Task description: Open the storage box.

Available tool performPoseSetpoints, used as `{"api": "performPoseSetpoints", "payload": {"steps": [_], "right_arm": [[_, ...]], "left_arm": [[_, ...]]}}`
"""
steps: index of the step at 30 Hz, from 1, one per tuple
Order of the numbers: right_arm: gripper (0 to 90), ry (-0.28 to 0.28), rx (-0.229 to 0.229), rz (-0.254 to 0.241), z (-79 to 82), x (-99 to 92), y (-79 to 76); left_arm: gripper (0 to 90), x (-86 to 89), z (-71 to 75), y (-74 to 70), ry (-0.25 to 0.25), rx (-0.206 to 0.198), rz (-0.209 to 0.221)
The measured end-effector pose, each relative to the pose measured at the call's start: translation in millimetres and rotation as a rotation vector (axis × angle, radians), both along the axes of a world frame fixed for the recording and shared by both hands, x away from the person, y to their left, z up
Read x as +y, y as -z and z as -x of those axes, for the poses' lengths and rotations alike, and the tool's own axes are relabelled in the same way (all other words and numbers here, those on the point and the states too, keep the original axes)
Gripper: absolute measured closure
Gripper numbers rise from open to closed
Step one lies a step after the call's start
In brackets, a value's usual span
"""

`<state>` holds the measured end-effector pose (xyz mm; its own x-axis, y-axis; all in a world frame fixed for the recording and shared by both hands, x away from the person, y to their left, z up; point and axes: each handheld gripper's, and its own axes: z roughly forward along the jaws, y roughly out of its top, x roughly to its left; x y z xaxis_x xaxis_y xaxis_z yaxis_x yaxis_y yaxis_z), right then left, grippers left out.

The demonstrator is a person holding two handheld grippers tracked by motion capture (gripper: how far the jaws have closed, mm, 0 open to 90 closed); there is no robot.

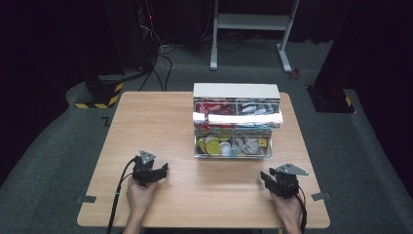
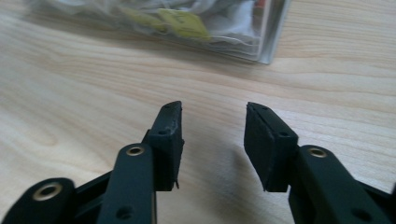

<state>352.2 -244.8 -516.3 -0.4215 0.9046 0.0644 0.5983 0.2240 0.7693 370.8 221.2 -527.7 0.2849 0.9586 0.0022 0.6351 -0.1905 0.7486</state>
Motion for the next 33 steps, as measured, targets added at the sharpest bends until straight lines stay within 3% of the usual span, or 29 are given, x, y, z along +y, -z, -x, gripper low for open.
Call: {"api": "performPoseSetpoints", "payload": {"steps": [7,19,30,33], "right_arm": [[59.6,-0.058,-0.032,-0.011,6.5,1.9,-7.7],[60.4,-0.111,-0.040,-0.025,12.1,6.2,-18.8],[62.6,-0.178,-0.087,-0.032,12.0,17.4,-45.5],[60.7,-0.182,-0.093,-0.059,8.6,16.9,-51.2]], "left_arm": [[29.3,-0.1,0.0,0.0,0.000,0.000,-0.001],[29.2,0.0,0.0,0.0,0.001,0.000,-0.001],[29.0,0.0,0.1,0.0,0.004,0.001,-0.001],[29.0,0.0,0.1,0.0,0.004,0.000,-0.001]]}}
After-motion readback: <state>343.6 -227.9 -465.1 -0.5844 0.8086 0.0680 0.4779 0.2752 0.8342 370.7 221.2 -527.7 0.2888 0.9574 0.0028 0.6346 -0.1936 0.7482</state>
